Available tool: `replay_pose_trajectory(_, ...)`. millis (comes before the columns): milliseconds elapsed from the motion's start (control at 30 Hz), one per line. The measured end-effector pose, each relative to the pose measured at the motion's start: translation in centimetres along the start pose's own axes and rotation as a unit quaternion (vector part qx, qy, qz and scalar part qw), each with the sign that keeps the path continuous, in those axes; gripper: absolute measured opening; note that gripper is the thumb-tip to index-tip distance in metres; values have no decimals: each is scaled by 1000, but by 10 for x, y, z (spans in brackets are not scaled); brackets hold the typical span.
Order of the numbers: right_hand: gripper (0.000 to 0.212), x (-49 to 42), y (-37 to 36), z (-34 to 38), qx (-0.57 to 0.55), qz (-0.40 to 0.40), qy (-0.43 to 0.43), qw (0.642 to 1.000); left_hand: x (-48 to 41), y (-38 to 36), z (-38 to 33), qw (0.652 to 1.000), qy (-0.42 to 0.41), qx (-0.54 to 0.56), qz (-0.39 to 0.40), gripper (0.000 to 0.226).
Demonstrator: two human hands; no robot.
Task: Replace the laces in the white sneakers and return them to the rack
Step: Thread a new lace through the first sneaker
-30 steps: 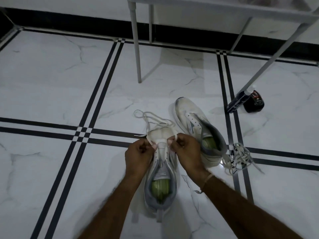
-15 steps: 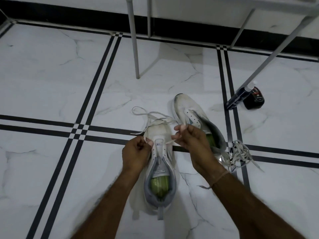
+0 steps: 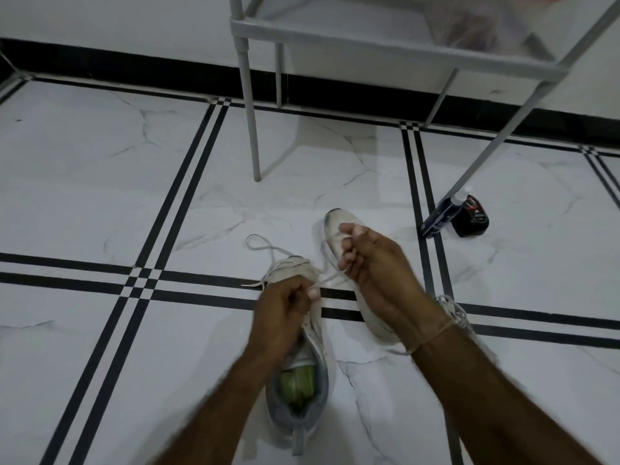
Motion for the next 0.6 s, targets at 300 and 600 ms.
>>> replay_pose_trajectory(300, 21, 3, -17, 8, 3, 34, -8, 999, -4, -32, -39, 997, 11, 49, 61, 17)
replay_pose_trajectory(600, 21, 5, -15, 16, -48, 29, -23, 998, -9, -38, -56, 985, 24, 156, 73, 27)
Point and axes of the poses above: each hand's wrist, its own x-axis away from the middle knuckle, its own y-axis out of the back of the hand, z = x × y, the point moved 9 cm from there along -x, towards the middle knuckle, and after that the axes turned 2 degrees about x, right-handed, at the moved point
